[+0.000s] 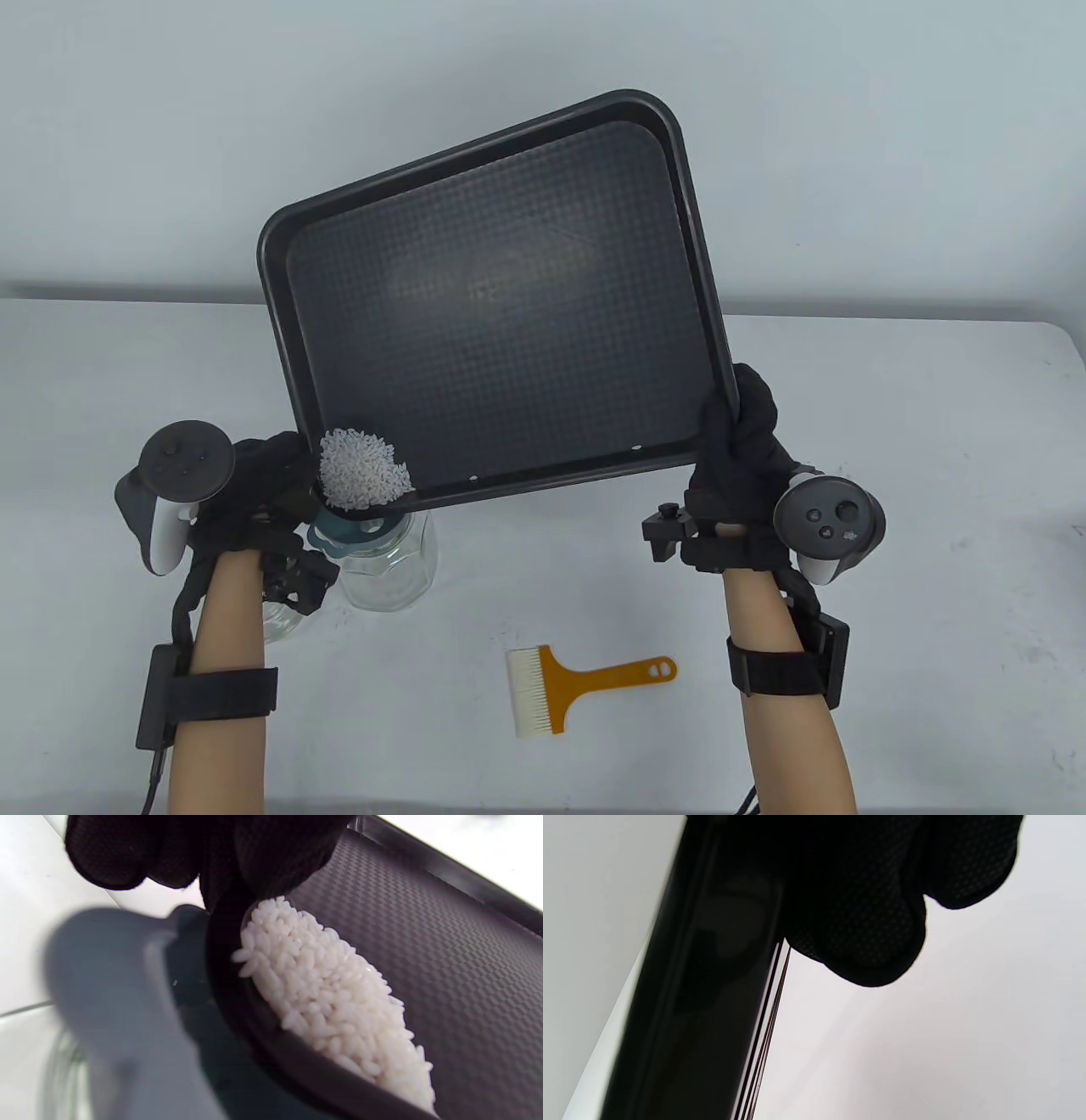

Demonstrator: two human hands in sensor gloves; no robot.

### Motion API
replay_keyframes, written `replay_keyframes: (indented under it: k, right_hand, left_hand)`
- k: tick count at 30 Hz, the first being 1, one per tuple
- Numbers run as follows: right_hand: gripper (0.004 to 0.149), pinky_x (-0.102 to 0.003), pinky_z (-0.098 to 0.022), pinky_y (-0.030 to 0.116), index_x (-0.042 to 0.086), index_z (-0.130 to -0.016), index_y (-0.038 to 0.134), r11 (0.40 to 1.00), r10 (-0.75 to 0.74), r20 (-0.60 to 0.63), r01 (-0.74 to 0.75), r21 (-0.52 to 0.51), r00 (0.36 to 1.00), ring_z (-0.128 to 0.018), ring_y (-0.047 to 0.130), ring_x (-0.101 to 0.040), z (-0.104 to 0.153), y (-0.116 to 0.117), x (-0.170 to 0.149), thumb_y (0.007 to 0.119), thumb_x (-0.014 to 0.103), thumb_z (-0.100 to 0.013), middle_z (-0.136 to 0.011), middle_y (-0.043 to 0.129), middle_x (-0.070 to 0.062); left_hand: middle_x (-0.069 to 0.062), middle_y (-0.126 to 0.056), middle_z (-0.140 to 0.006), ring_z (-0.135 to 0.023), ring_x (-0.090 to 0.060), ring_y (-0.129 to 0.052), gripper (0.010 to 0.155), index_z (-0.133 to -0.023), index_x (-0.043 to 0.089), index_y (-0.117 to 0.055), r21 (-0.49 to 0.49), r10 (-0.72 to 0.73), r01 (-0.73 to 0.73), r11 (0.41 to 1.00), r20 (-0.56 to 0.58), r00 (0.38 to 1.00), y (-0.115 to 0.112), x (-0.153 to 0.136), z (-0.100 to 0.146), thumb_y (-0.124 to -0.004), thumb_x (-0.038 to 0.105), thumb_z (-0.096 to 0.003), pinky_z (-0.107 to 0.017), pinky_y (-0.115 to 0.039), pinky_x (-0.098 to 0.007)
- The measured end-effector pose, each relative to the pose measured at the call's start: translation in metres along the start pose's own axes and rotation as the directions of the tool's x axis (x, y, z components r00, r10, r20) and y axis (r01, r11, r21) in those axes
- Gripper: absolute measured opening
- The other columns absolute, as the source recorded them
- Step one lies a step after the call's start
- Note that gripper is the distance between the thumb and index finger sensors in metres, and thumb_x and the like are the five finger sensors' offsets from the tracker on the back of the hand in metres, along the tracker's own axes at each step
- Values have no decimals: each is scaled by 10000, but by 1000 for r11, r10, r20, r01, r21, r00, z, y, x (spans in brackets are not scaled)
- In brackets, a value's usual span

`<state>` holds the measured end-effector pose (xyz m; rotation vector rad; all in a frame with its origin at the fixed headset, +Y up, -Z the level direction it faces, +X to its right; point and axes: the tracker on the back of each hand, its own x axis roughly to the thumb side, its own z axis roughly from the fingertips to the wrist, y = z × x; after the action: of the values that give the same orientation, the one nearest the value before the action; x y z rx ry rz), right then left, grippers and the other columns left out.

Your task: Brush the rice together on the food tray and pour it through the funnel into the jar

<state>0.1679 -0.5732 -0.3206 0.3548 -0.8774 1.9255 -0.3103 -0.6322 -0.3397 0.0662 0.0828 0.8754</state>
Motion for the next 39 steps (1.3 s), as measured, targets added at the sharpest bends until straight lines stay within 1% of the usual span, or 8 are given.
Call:
replay_keyframes:
  k: [9, 20, 29, 39]
  right_hand:
    - [503, -522, -505, 723, -7, -925, 443, 999, 45, 130, -43, -16, 991, -444, 1015, -257, -5, -2, 27, 555, 318, -558, -685, 871, -92]
    - [502, -526, -512, 716, 10, -935, 446, 997, 70, 216, -65, -29, 974, -455, 1011, -260, -9, -5, 53, 558, 324, -560, -692, 873, -87]
    - [494, -530, -541, 697, 56, -948, 427, 998, 49, 287, -40, -39, 957, -505, 997, -261, -3, -9, 63, 555, 334, -560, -729, 855, -69]
    - [485, -535, -554, 687, 96, -957, 422, 998, 59, 379, -45, -44, 923, -532, 990, -262, 3, -12, 83, 559, 340, -561, -749, 849, -55]
  left_hand:
    - [-415, -615, -922, -753, -657, -675, 481, -907, -101, -761, 12, 17, -17, 1000, 1, 1000, -4, -5, 2, -727, 171, -513, -609, -195, -839]
    - [-416, -615, -922, -750, -658, -679, 481, -911, -98, -756, 16, 41, -41, 999, 3, 999, -5, -5, 4, -723, 173, -516, -610, -200, -839]
    - [-410, -616, -923, -752, -651, -684, 481, -917, -89, -745, 54, 57, -58, 997, 25, 998, -5, -5, 7, -718, 177, -517, -611, -208, -840]
    - [-412, -620, -919, -749, -649, -689, 485, -920, -86, -738, 61, 63, -65, 996, 24, 998, -8, -6, 10, -718, 179, -516, -608, -211, -843]
